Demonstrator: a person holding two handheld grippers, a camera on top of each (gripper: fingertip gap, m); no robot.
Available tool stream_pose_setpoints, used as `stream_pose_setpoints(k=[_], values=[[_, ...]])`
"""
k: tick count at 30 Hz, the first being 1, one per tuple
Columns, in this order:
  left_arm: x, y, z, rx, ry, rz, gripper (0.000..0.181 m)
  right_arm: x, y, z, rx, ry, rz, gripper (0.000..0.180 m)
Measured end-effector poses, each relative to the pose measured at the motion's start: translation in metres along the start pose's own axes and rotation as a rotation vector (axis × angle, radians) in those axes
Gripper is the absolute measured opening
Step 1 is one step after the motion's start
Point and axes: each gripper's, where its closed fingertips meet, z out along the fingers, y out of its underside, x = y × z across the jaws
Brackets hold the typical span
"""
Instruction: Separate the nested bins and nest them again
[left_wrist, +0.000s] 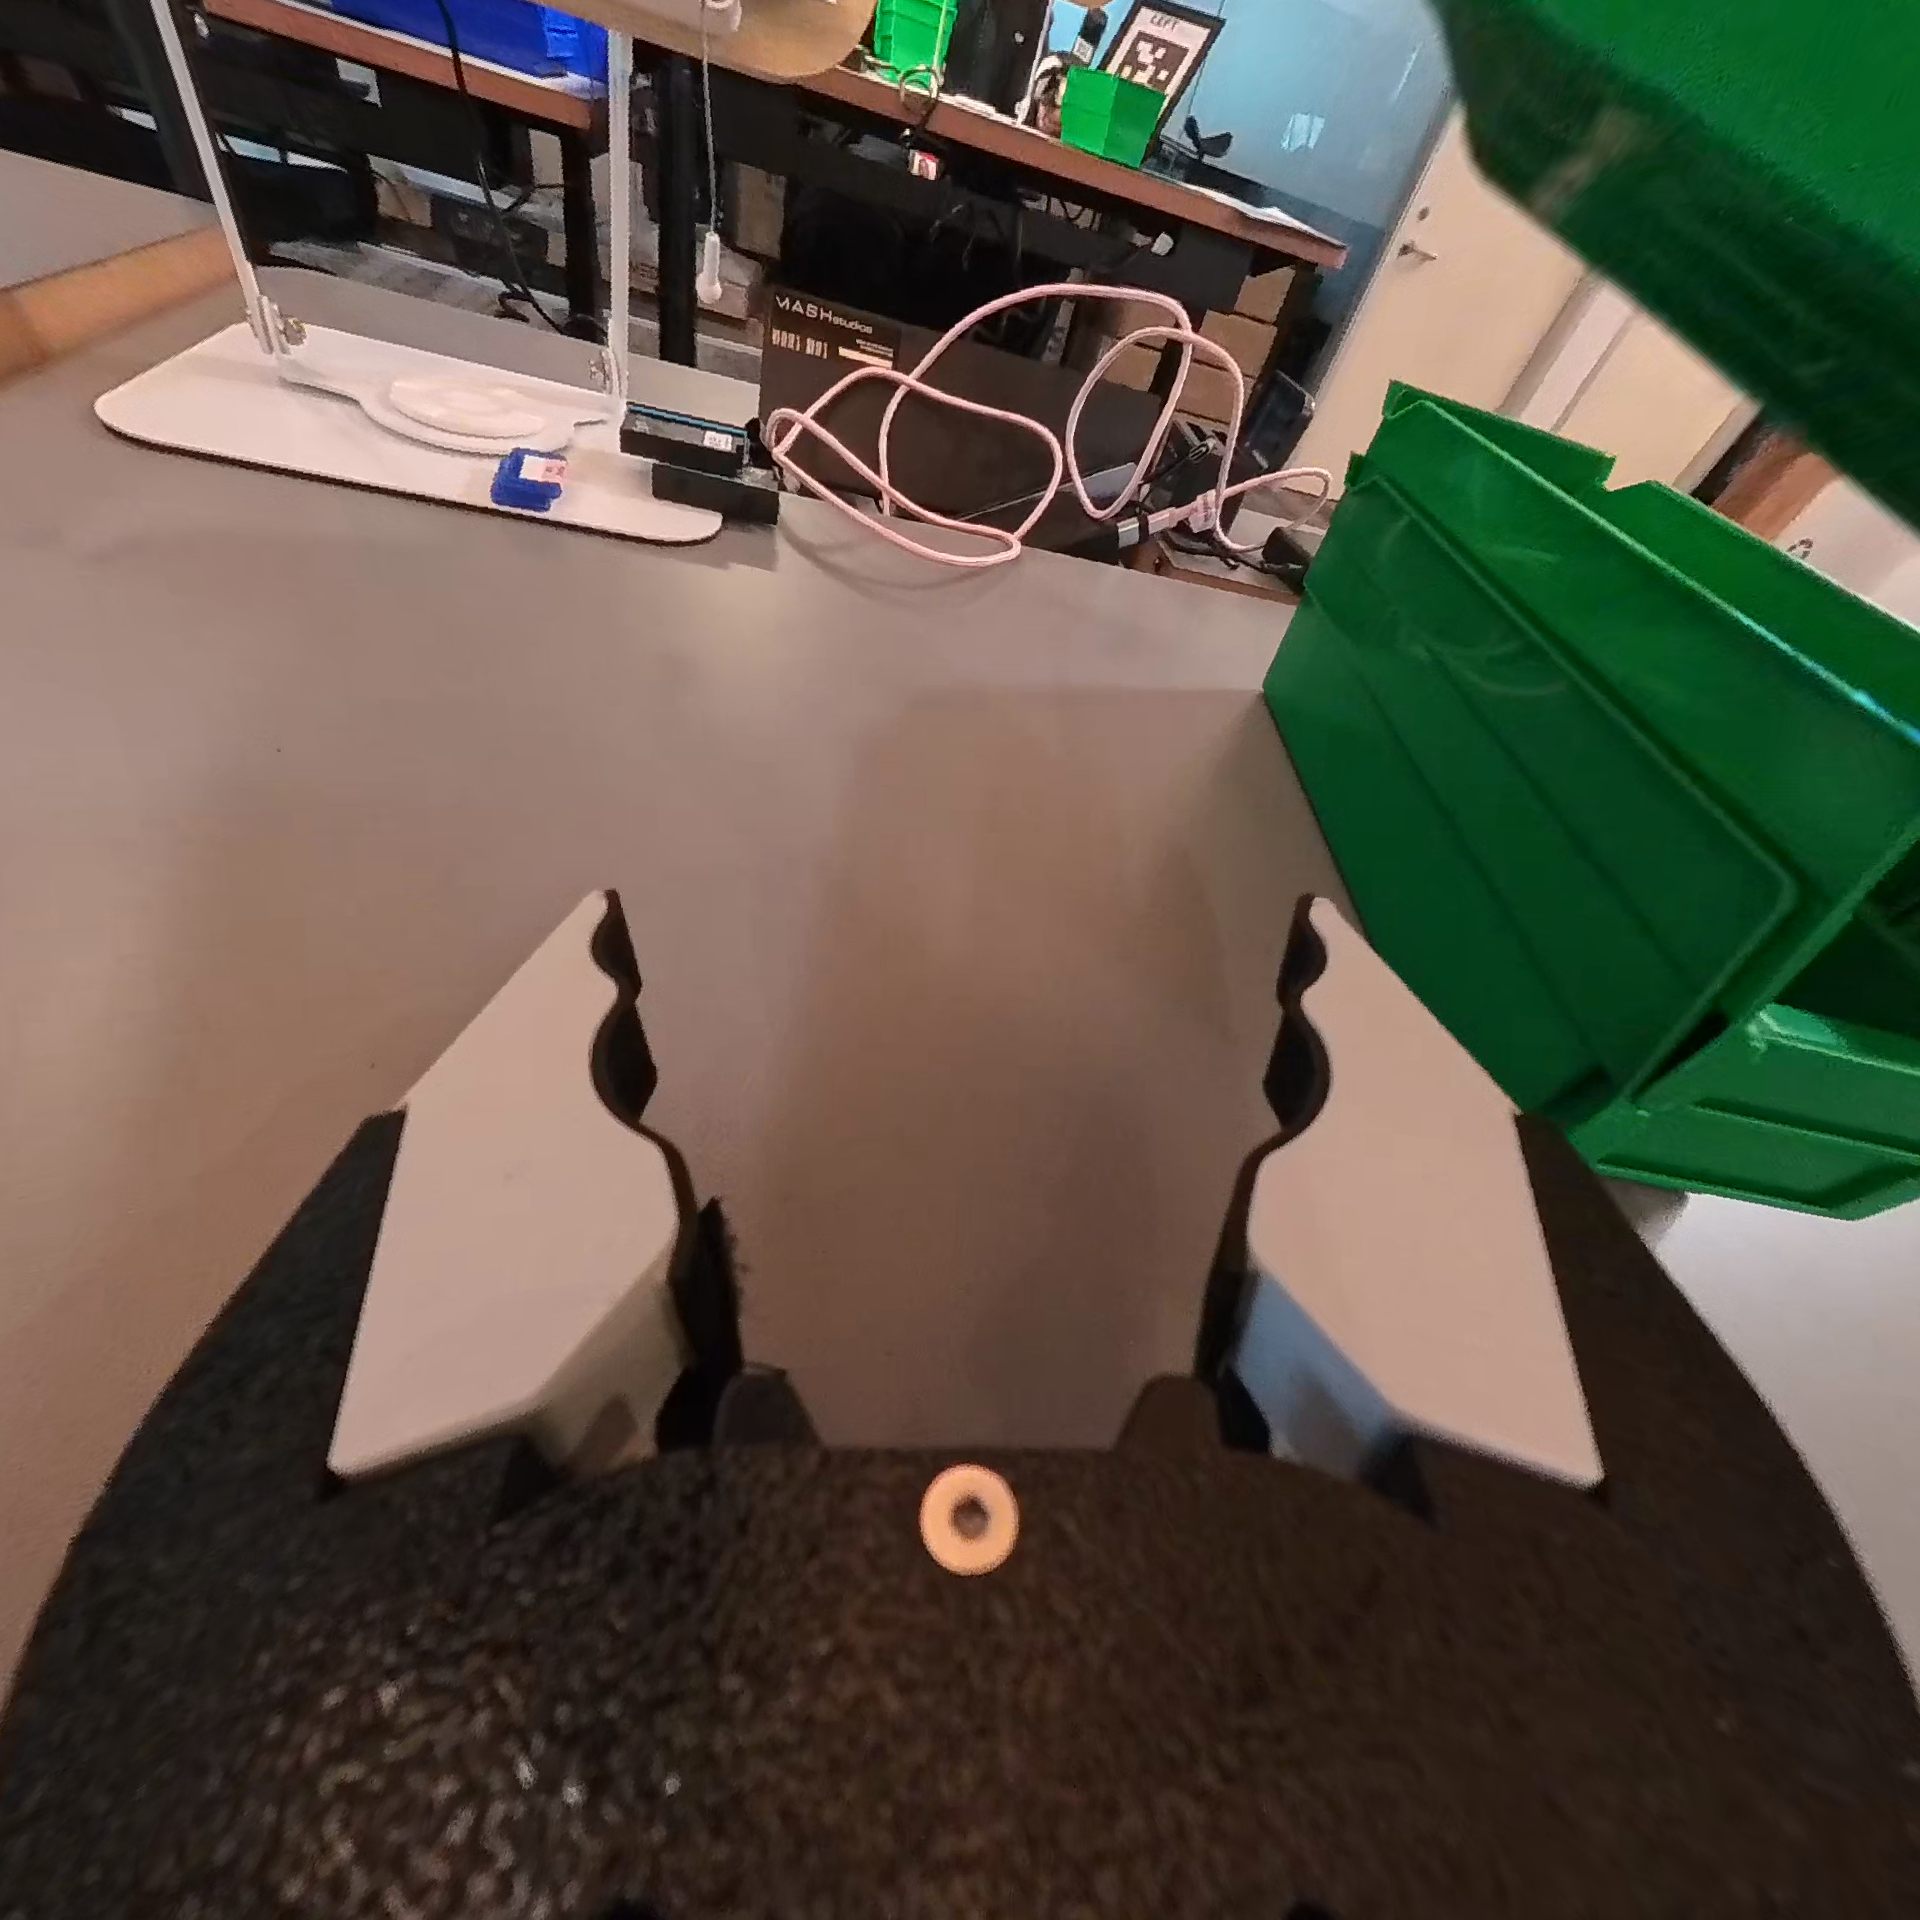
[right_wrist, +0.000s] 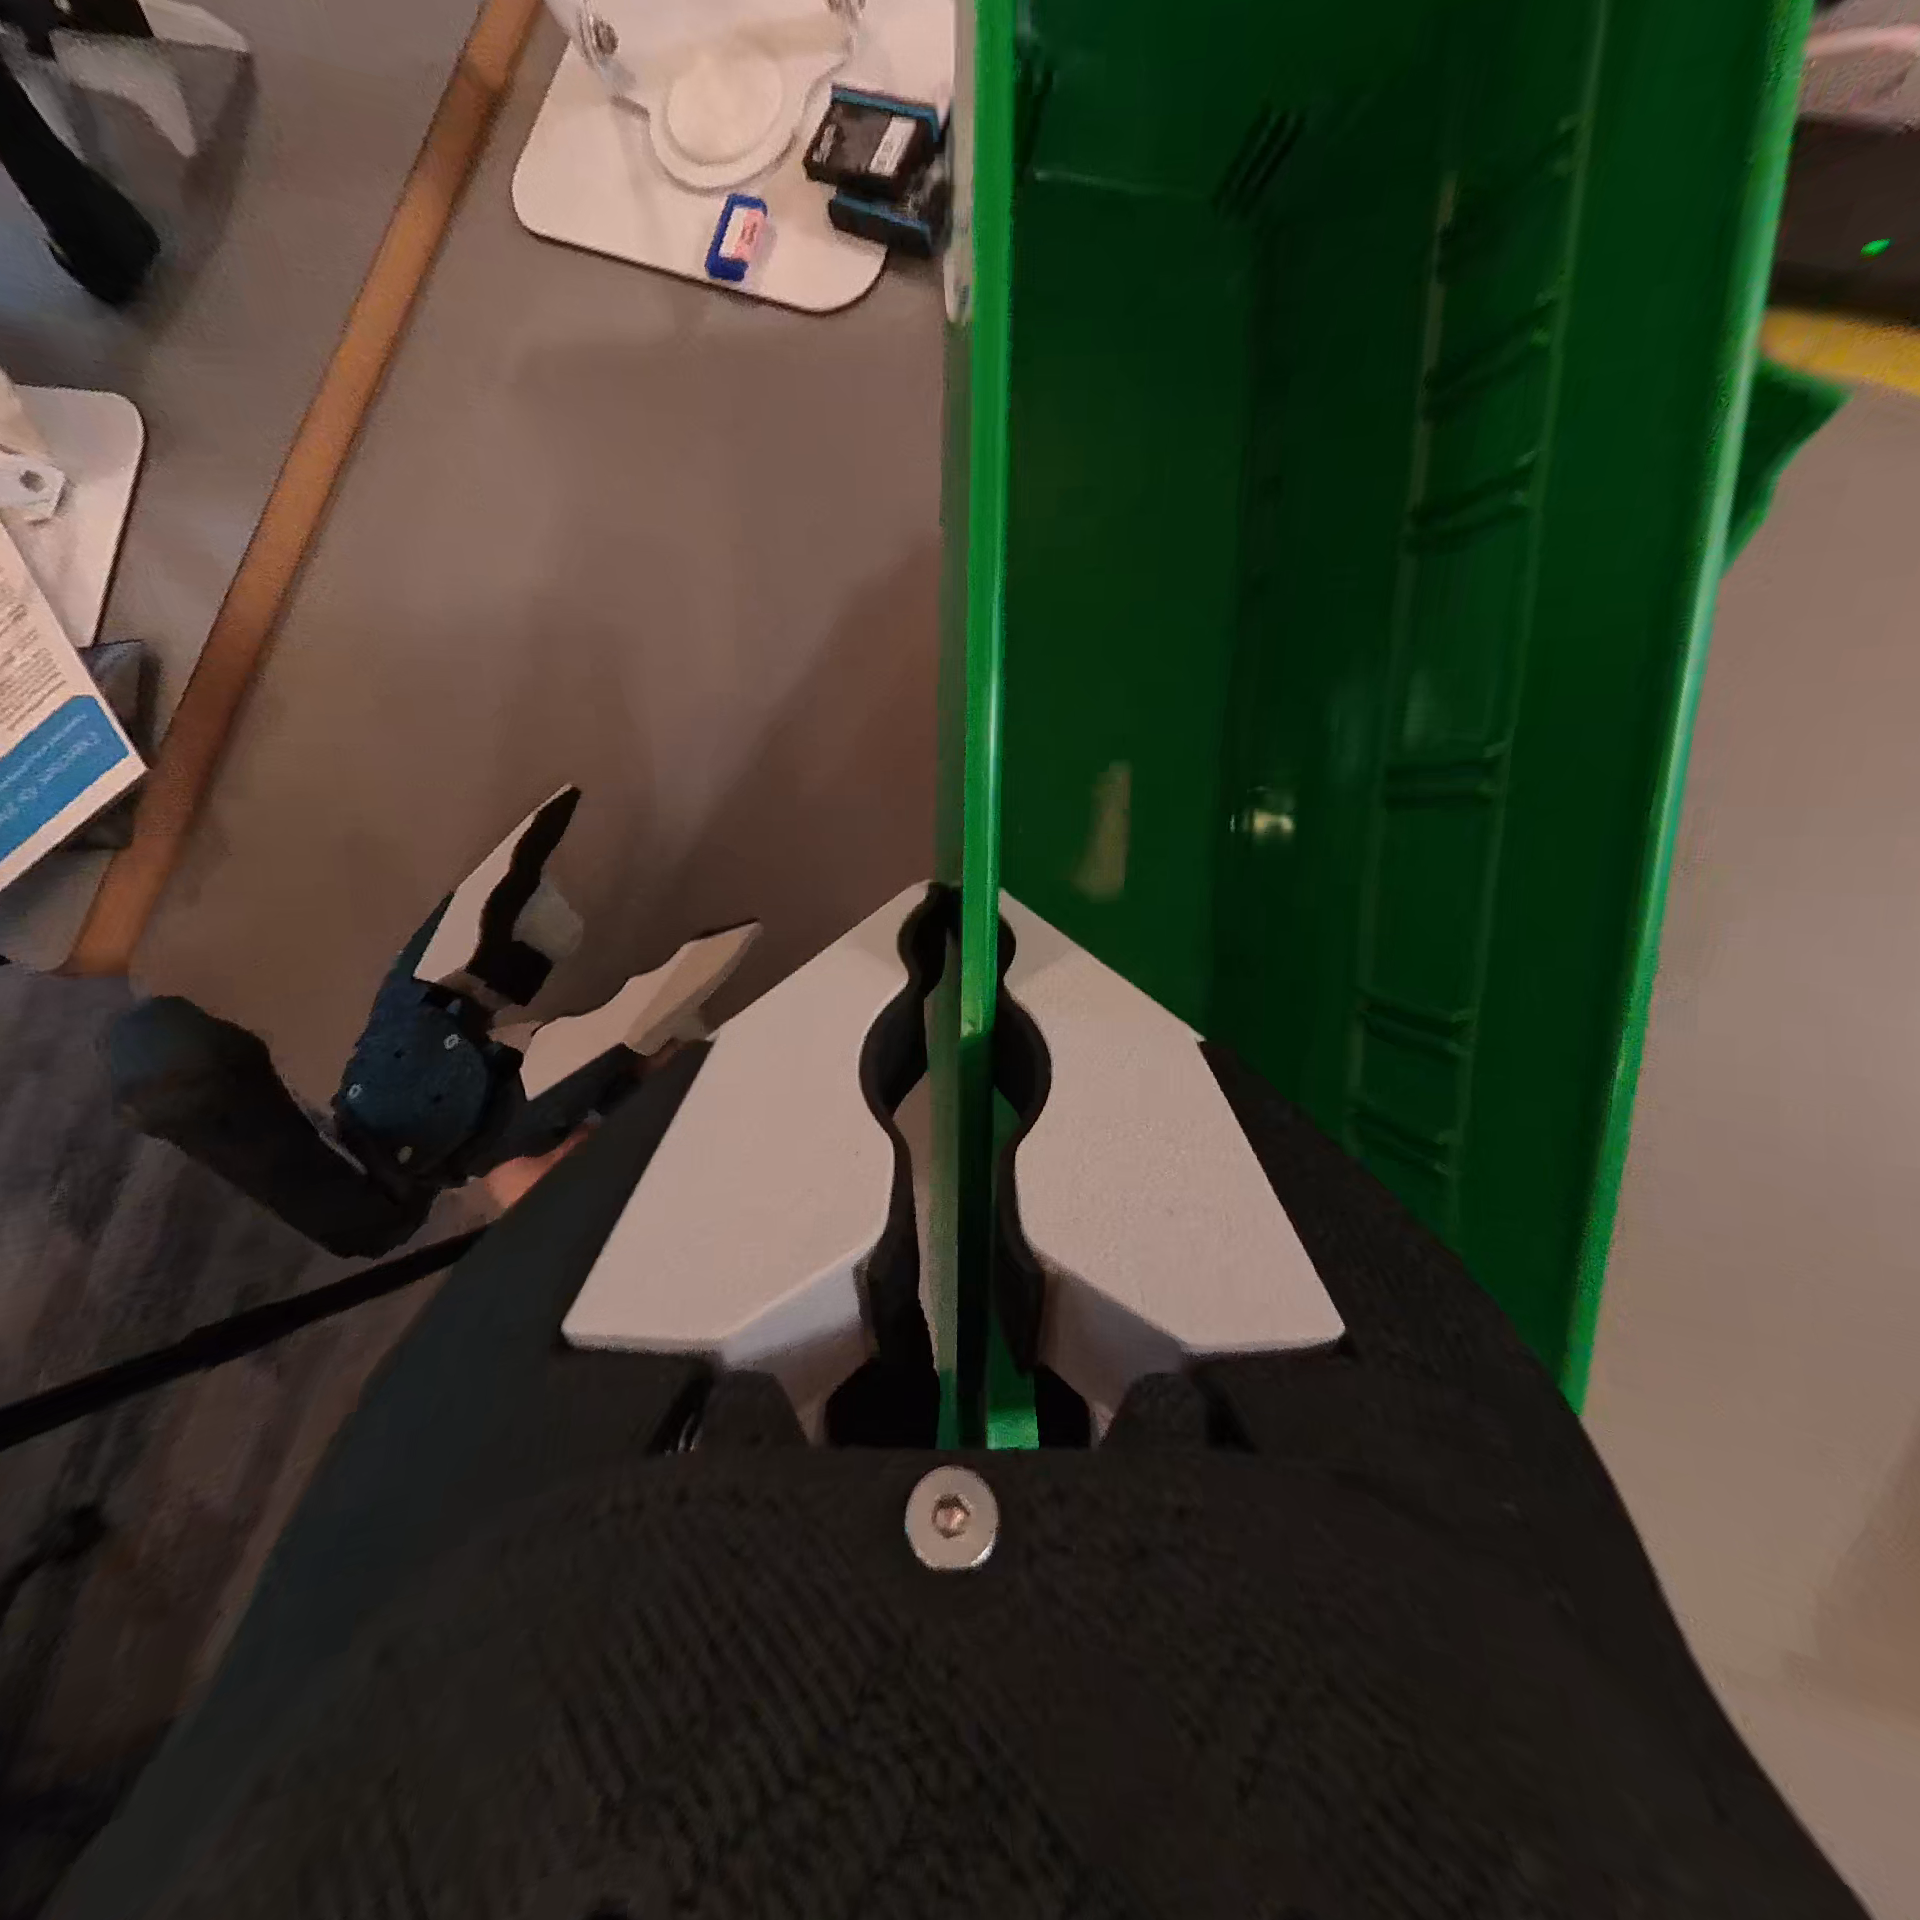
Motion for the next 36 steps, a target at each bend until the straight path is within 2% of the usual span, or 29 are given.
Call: stream_pose_setpoints(k=[5, 10, 15, 19, 23, 36], values=[[0.001, -0.001, -0.001, 0.008, 0.007, -0.005, 0.120, 0.016, 0.013, 0.022, -0.074, 0.044, -0.003, 0.006], [0.000, 0.000, 0.000, 0.003, 0.016, -0.026, 0.120, 0.071, 0.017, 0.016, -0.090, 0.213, -0.007, 0.004], [0.001, 0.000, 0.000, 0.003, 0.015, -0.022, 0.120, 0.108, 0.017, 0.008, -0.080, 0.291, 0.008, 0.004], [0.001, 0.000, 0.000, 0.003, 0.013, -0.021, 0.119, 0.106, 0.020, 0.021, -0.122, 0.270, -0.054, 0.003], [0.001, -0.001, 0.000, 0.007, 0.016, -0.023, 0.119, 0.110, 0.020, 0.034, -0.151, 0.332, -0.085, 0.004], [0.001, 0.000, 0.001, 0.003, 0.023, -0.031, 0.119, 0.120, 0.028, 0.071, -0.200, 0.351, -0.105, 0.004]])
